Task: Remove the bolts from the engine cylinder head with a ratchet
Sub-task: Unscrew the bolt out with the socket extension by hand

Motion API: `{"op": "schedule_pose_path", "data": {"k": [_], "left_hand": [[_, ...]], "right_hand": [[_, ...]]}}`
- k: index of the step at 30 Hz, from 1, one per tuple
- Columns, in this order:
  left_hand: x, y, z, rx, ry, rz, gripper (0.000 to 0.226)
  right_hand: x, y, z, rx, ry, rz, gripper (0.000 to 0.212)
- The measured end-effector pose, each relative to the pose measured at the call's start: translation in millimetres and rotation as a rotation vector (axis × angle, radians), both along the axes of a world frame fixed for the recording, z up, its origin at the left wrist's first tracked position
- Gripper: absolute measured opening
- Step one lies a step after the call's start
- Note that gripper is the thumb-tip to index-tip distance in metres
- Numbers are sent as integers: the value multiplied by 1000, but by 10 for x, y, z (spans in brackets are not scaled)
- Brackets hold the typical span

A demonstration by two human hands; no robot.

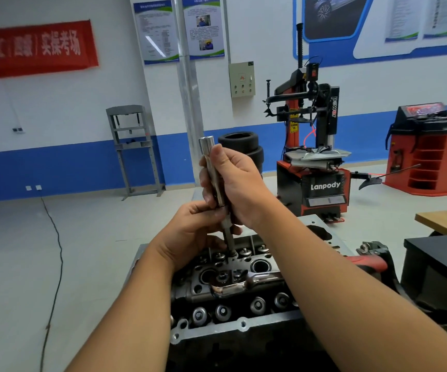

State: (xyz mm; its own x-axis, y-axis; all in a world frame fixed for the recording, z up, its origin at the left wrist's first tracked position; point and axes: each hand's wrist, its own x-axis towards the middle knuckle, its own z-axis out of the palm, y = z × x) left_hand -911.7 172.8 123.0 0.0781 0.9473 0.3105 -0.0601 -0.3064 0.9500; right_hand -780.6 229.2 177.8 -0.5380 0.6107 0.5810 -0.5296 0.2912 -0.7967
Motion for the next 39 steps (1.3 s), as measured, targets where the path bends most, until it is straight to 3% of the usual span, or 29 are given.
{"op": "schedule_pose_path", "data": {"k": [5,8,10,16,20,25,29,32,34,36,39], "left_hand": [[14,32,4,38,17,15,17],[64,78,0,60,32,71,60],[73,106,-17,79,9,96,74],[76,91,-36,44,-26,41,43],[34,30,-24,-13,-36,6,21],[-8,4,-31,-6,27,53,15],[0,1,-8,25,121,180,25],[52,-20,-3,40,114,215,23],[96,-20,1,49,91,205,35],[103,-27,17,44,103,204,47],[129,-53,78,46,120,190,48]], "right_hand": [[-7,3,16,-19,21,-29,41],[-29,46,-26,10,46,-23,44],[-36,81,-43,31,64,-36,40],[-39,68,-79,86,28,-138,17],[-71,-36,-82,117,-39,-239,31],[-107,-129,-132,102,-35,-330,41],[-93,-220,-131,92,-95,-327,49],[0,-251,25,25,-128,-257,33],[89,-216,208,40,-119,-266,21],[176,-161,378,172,-225,-408,21],[336,-119,588,480,-516,-649,38]]}}
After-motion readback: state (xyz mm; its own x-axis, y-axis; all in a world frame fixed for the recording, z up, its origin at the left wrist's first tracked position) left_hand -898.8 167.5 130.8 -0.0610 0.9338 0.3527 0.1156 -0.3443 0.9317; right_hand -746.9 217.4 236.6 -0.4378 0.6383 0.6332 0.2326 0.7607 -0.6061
